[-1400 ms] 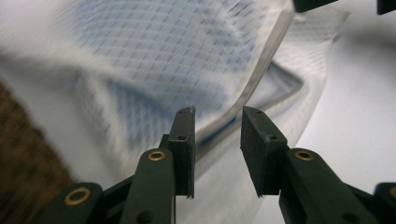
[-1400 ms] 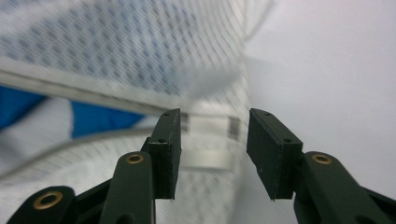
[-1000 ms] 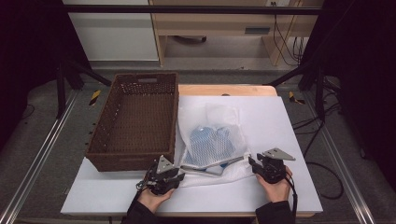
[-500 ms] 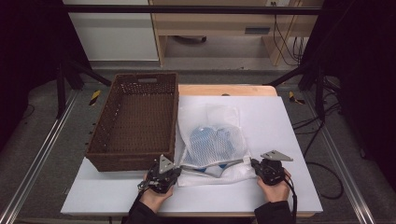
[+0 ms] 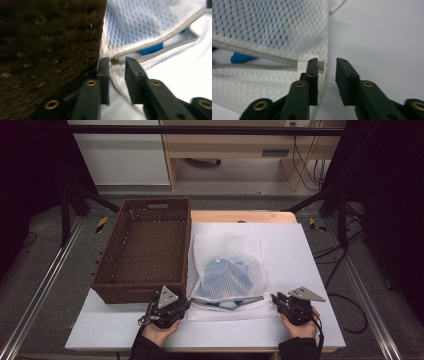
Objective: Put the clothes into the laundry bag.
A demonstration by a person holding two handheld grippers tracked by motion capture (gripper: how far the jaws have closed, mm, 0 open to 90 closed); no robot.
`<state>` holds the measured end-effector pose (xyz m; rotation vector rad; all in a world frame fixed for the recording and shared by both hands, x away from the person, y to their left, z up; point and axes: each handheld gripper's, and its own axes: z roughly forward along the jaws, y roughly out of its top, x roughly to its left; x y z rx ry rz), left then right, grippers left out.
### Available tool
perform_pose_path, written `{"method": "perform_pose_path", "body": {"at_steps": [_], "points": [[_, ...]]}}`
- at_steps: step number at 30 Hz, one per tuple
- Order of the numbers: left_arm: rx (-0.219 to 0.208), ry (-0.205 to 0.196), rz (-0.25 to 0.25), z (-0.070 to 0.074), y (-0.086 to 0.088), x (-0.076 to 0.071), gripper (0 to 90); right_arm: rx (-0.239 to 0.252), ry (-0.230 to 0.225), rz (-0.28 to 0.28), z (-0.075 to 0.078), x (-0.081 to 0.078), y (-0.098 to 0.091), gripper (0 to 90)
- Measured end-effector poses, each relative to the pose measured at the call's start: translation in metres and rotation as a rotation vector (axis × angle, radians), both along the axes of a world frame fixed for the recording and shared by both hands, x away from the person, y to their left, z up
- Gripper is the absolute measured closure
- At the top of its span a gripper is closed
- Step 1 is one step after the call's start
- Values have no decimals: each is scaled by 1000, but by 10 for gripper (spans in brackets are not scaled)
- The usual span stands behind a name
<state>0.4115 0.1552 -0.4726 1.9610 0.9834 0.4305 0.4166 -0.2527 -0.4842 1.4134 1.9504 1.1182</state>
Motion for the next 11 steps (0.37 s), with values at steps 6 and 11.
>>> {"method": "perform_pose_path", "body": {"at_steps": [6, 11], "points": [[-24, -46, -16, 6, 11, -5, 574, 13, -86, -38, 5, 1, -9, 409], [-20, -43, -24, 8, 24, -4, 509, 7, -87, -66, 5, 5, -16, 284]]}}
